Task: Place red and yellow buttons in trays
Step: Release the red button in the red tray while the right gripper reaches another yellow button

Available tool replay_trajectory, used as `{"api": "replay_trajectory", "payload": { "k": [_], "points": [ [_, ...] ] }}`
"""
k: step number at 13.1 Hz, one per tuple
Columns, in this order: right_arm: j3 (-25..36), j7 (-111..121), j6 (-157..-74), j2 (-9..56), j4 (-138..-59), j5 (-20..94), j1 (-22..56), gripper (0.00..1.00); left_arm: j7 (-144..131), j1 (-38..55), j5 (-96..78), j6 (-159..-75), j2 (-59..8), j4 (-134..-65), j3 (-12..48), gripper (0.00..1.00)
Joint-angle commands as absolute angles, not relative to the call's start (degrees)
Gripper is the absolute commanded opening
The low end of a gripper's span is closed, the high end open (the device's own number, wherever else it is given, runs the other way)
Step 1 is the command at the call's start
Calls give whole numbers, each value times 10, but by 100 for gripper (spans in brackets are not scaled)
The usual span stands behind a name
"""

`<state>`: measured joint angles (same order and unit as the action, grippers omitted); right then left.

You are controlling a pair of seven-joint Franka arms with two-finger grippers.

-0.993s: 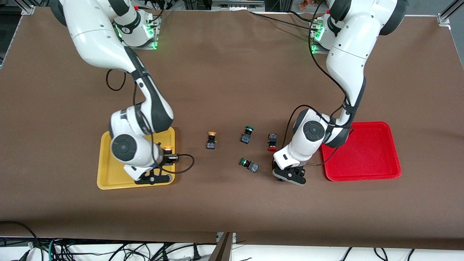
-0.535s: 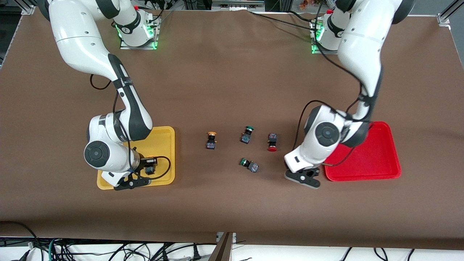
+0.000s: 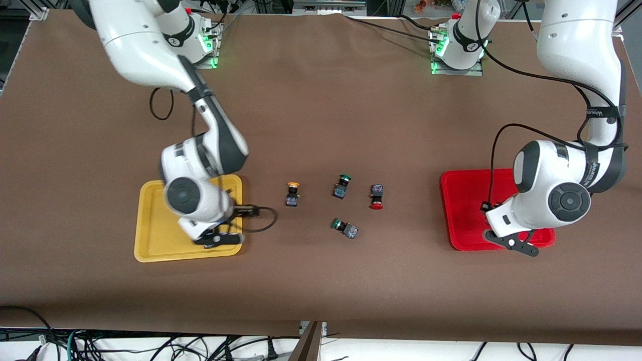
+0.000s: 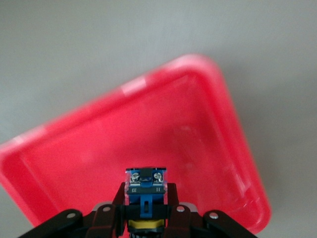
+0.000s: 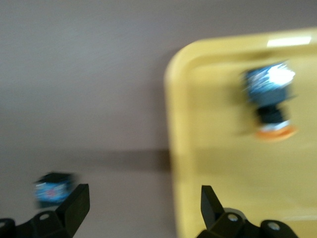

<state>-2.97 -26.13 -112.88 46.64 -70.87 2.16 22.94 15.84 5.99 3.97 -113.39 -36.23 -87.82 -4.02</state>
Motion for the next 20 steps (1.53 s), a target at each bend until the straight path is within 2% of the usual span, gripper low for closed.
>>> {"api": "replay_trajectory", "payload": {
  "k": [1, 2, 3, 4, 5, 8, 9, 10, 13, 14, 16, 20],
  "points": [
    [-34, -343, -1126, 468, -712, 64, 267, 99, 113, 76, 47, -1206, -358, -958, -33, 14],
    [-33, -358, -1143, 470, -718, 89, 281, 99, 113, 76, 48, -1248, -358, -981, -33, 15],
    [-33, -362, -1166, 470, -740, 91, 292, 99, 114, 75, 48, -1273, -358, -994, -33, 28],
    [-33, -364, -1192, 470, -760, 92, 298, 99, 115, 74, 48, -1276, -358, -994, -33, 80],
    [-33, -365, -1213, 470, -779, 92, 302, 99, 119, 73, 49, -1274, -354, -993, -33, 100],
    [-33, -371, -1302, 471, -831, 92, 316, 98, 113, 76, 44, -1258, -331, -984, -28, 100],
    [-33, -371, -1323, 474, -841, 92, 321, 95, 108, 78, 40, -1248, -315, -984, -15, 100],
    [-33, -371, -1338, 482, -841, 92, 323, 85, 105, 77, 38, -1240, -302, -983, 12, 100],
    [-33, -360, -1339, 480, -837, 91, 317, 35, 24, 77, 35, -1242, -294, -983, 92, 100],
    [-30, -357, -1329, 476, -836, 91, 315, 21, -15, 81, 30, -1252, -300, -983, 119, 100],
    [-29, -340, -1280, 463, -821, 84, 297, 0, -82, 99, 30, -1315, -324, -986, 142, 100],
    [-17, -227, -1196, 416, -805, 68, 249, 0, -151, 132, 31, -1386, -364, -1000, 142, 100]
  ]
}}
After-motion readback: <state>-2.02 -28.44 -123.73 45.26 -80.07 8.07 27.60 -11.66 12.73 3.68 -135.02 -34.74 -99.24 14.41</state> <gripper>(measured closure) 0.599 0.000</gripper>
